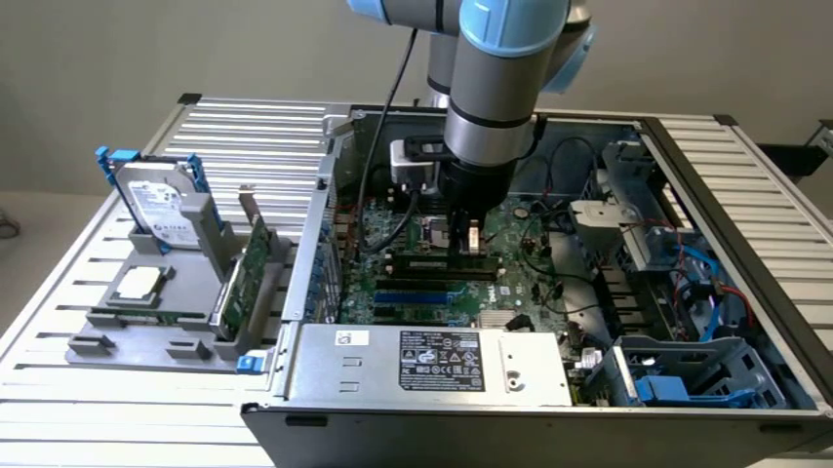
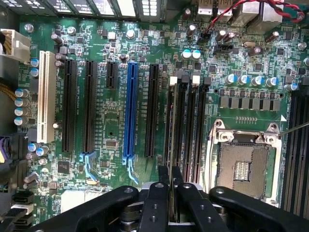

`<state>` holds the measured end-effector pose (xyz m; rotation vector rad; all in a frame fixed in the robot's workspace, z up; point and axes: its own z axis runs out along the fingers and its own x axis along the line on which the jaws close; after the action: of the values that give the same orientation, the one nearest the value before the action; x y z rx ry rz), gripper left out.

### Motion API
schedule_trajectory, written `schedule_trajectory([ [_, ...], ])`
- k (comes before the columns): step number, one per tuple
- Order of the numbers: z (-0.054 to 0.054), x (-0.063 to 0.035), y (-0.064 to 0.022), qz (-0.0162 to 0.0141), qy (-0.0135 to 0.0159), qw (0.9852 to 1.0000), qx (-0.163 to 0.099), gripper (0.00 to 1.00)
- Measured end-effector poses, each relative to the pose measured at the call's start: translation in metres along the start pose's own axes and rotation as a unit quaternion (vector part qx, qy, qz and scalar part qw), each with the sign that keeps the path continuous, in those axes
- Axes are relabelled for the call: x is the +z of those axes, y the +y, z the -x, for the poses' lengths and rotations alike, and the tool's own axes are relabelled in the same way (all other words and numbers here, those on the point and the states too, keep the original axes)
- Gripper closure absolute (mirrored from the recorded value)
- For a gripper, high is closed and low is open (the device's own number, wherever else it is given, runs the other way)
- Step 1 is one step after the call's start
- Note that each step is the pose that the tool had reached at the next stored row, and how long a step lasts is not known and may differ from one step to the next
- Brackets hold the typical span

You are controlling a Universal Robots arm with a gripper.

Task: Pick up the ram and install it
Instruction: 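Insert the ram into the slot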

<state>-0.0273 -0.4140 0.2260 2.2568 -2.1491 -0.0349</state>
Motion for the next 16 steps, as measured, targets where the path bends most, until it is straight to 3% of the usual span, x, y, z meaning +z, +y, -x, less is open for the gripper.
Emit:
schedule_trajectory([
  [16,0.0000,0.0021,-0.0001,0.0002,0.0031,1.0000,0.007,0.86],
])
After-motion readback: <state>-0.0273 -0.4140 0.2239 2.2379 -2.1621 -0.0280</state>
